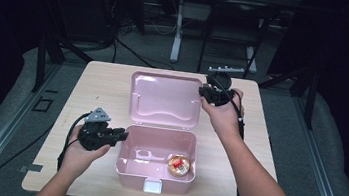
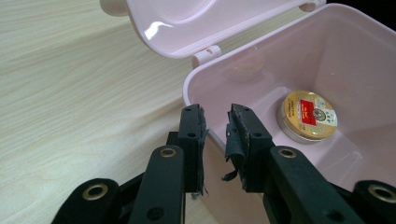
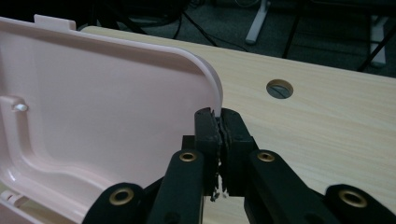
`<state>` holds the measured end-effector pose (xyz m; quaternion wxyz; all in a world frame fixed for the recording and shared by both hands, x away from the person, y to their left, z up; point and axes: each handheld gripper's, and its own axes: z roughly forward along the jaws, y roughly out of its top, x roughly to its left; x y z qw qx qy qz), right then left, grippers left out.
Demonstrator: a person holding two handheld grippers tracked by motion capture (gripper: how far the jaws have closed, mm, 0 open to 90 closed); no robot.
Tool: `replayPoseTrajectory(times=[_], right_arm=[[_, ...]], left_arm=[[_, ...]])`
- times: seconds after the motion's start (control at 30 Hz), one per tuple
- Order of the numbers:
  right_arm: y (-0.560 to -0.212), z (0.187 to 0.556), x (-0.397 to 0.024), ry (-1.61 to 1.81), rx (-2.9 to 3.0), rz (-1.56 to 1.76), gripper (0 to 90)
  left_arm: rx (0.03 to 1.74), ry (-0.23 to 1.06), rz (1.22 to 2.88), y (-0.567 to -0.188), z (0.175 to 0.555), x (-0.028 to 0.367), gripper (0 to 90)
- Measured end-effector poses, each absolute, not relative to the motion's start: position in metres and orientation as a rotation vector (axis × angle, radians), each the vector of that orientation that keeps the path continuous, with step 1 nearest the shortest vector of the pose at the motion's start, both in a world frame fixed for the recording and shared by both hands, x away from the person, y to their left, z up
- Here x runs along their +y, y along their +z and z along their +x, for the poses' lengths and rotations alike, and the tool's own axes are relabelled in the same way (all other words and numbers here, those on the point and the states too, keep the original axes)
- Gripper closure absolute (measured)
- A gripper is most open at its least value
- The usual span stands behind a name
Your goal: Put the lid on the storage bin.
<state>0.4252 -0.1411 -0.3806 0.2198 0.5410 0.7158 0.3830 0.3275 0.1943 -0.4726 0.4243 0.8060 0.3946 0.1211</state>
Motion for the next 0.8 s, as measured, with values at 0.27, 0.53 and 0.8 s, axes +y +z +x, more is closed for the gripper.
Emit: replayPoseTrajectory(times=[0.27,0.53,0.8], right_arm=[[-0.374,0.4,-0.143,1.084,1.963,1.387,86.6],[-0.372,0.38,-0.146,1.13,1.948,1.337,86.7],[-0.371,0.361,-0.146,1.125,1.938,1.271,86.6]], left_arm=[[0.996,0.305,2.014,-0.472,0.327,0.193,74.6],[0.993,0.307,2.019,-0.472,0.327,0.193,74.6],[0.988,0.311,2.027,-0.472,0.327,0.193,74.5]])
